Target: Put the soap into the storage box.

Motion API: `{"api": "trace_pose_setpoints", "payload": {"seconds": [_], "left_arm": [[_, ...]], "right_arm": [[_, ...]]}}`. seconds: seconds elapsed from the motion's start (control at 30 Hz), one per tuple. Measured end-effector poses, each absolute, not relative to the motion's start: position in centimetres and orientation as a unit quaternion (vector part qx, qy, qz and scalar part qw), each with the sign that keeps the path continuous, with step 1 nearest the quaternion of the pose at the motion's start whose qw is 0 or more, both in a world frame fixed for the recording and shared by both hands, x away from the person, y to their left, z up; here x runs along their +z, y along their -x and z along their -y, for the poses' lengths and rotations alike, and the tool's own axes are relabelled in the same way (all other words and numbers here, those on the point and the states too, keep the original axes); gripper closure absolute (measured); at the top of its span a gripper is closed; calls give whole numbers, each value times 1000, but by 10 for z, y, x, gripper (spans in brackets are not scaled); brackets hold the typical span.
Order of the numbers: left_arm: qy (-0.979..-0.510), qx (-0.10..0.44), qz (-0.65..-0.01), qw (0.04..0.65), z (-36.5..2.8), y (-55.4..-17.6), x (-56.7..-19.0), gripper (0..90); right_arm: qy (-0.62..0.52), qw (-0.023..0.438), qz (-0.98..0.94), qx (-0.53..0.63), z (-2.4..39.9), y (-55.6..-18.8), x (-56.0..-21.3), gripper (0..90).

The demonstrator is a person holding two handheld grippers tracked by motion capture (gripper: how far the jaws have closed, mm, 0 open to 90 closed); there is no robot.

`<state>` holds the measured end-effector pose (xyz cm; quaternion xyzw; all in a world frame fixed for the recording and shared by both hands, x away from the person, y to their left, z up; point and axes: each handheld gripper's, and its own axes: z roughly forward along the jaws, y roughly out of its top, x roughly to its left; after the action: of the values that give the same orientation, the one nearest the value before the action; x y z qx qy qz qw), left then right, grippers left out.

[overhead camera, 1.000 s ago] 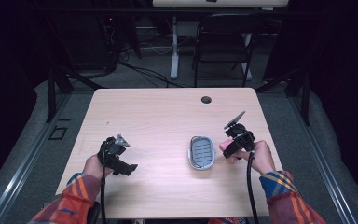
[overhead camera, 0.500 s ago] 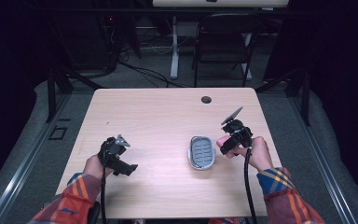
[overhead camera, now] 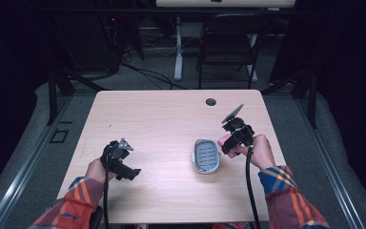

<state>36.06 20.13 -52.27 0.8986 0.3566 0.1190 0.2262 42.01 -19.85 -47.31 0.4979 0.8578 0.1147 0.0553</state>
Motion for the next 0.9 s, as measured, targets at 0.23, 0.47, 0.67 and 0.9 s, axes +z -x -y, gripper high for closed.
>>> {"api": "trace_pose_setpoints", "payload": {"seconds": [0.23,0.47,0.67,0.9], "left_arm": [[-899,118,-357,227,-201,-361,-523,13],[-900,118,-353,225,-200,-360,-523,13],[-900,119,-354,225,-200,-360,-523,13],[-901,116,-351,225,-199,-360,-523,13]], "right_arm": [[-490,53,-864,105,186,-424,-467,369],[-485,50,-867,105,177,-426,-466,369],[-481,43,-870,94,166,-429,-466,369],[-482,42,-871,85,158,-431,-468,368]]}}
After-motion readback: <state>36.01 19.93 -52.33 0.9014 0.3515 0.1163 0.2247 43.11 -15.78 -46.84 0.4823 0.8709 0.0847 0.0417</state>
